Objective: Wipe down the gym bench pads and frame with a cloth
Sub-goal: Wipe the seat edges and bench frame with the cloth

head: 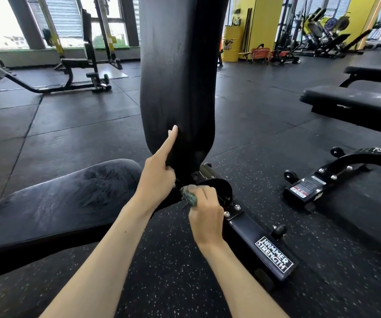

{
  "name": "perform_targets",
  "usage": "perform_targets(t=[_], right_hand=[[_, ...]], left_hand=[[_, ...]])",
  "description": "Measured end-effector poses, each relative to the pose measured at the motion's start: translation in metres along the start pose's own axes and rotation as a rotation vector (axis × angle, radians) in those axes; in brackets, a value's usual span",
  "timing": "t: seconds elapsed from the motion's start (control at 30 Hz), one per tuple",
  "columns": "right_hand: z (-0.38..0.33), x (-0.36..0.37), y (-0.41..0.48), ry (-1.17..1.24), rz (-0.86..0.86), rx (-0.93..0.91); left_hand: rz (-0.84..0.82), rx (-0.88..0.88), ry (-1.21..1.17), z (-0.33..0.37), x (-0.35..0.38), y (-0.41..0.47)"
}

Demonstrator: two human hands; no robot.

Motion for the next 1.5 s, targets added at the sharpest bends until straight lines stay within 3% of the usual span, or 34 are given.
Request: perform_targets(t=[0.17,0.37,0.47,0.6,0.67,0.73,0.93,1.13,1.37,1.5], right_hand=[[-0.022,-0.018,0.026,0.260,0.349,0.137],[-0.032,-0.008,0.040,0.209,0.499,-0.046],[-0.024,0.004,0.039,0.194,0.419,-0.064],[0.007,0.013,0.025,-0.069,0.119,-0.125],[0.018,0.003,0.018,0.021,0.113,0.101],[0.014,-0.006,0.018,0.170,0.221,0.276],[-0.026,-0.005,0.034,0.272,0.293,0.245],[-0.025,0.043,0.007,0.083,-0.038,0.182],[0.000,0.033,0.019,0.526,-0.122,0.994],[0.004,0.035,0.035,0.822,-0.256,1.309]], left_hand=[[0.013,0.013,-0.012,-0.008,0.002,-0.001],[0.027,0.020,-0.044,-0.009,0.003,0.000],[0.034,0.032,-0.022,-0.010,0.005,0.000],[0.028,0.003,-0.021,-0.009,0.008,0.000],[0.022,-0.018,-0.042,-0.010,0.007,0.000],[0.017,-0.028,-0.075,-0.013,0.005,0.000],[0.017,-0.020,-0.113,-0.008,0.008,-0.001],[0.026,-0.018,-0.138,-0.017,0.008,0.000],[-0.012,-0.008,-0.120,-0.019,0.000,0.002],[-0.017,-0.009,-0.148,-0.020,0.001,0.001]])
Point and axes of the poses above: each hand's wrist, its own y-axis towards the middle knuckle, its own x-axis out of the palm, z = x × y, the point moved 3 cm from there along y, towards the middle knuckle, and after that the axes turned 15 degrees about x, right-handed, at the moved point
